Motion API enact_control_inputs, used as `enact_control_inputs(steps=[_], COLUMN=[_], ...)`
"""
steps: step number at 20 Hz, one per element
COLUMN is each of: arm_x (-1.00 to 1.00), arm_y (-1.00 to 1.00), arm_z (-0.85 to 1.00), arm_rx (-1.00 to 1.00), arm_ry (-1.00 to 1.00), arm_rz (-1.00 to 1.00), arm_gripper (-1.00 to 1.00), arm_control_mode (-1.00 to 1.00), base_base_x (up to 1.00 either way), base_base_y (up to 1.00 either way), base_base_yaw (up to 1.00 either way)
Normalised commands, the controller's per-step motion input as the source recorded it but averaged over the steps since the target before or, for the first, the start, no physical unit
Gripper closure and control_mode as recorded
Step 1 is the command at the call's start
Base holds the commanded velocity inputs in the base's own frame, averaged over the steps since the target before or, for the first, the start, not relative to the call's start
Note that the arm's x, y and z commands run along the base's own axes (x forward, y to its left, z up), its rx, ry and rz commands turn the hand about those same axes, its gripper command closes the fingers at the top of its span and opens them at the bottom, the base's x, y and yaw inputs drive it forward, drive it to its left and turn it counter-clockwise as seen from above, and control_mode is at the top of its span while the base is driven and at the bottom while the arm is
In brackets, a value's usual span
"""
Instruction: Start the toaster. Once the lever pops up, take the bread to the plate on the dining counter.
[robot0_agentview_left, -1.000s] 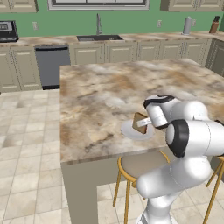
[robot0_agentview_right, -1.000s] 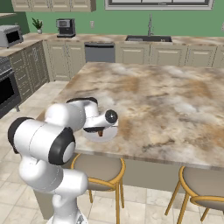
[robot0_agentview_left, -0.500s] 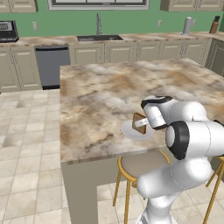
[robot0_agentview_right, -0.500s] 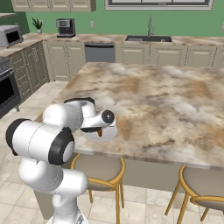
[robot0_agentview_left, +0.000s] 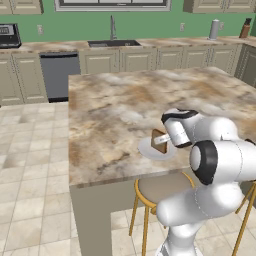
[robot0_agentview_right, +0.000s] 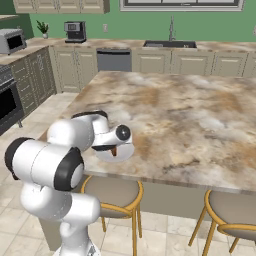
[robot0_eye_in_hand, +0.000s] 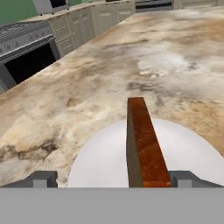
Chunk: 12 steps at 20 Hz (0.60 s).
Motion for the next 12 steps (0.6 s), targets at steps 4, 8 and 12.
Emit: enact_control_inputs(steps=[4,8,12], arm_x=[0.00,0.00,0.00], arm_y=[0.00,0.00,-0.02], arm_z=[0.38,0.42,0.36], arm_rx=[0.00,0.00,0.00], arm_ry=[0.00,0.00,0.00], arm_rz=[0.00,0.00,0.00], arm_gripper=[-1.00,-1.00,-1.00], arm_control_mode=[-1.00,-1.00,-1.00], base_base_x=[0.00,0.00,0.00], base_base_y=[0.00,0.00,0.00], base_base_yaw=[0.00,0.00,0.00])
